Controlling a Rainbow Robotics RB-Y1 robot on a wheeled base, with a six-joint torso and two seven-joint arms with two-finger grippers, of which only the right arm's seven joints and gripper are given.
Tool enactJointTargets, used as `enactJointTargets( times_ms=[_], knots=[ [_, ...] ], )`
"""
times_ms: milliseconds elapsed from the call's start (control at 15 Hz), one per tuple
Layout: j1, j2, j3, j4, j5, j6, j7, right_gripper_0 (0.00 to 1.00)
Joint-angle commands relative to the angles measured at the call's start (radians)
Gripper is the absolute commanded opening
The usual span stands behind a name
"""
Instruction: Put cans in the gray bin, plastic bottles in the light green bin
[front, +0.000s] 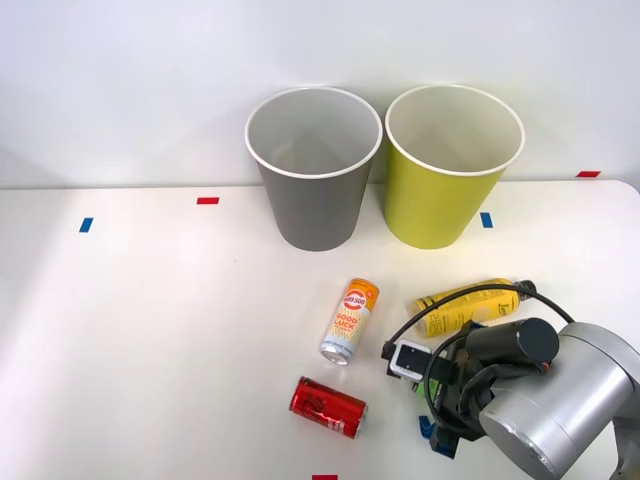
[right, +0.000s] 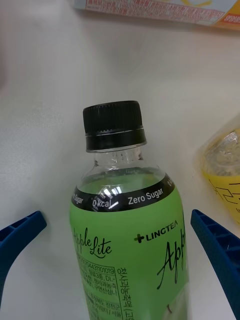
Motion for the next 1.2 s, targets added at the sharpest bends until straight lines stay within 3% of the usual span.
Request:
enactJointTargets(
  times_ms=[67, 667, 933, 1200],
  knots=[
    [0.001, 0.0, 0.001, 0.002, 0.002, 0.0, 0.009, 0.0],
    [0.007, -0.005, -0.013, -0.056, 0.004, -0.005, 0.007, 0.0],
    [0.067, -0.015, -0.131, -0.173, -0.13, -0.065, -0.008, 0.0],
    [0.159, -0.008, -0.229, -0.24, -0.301, -0.281, -0.017, 0.0]
  ],
)
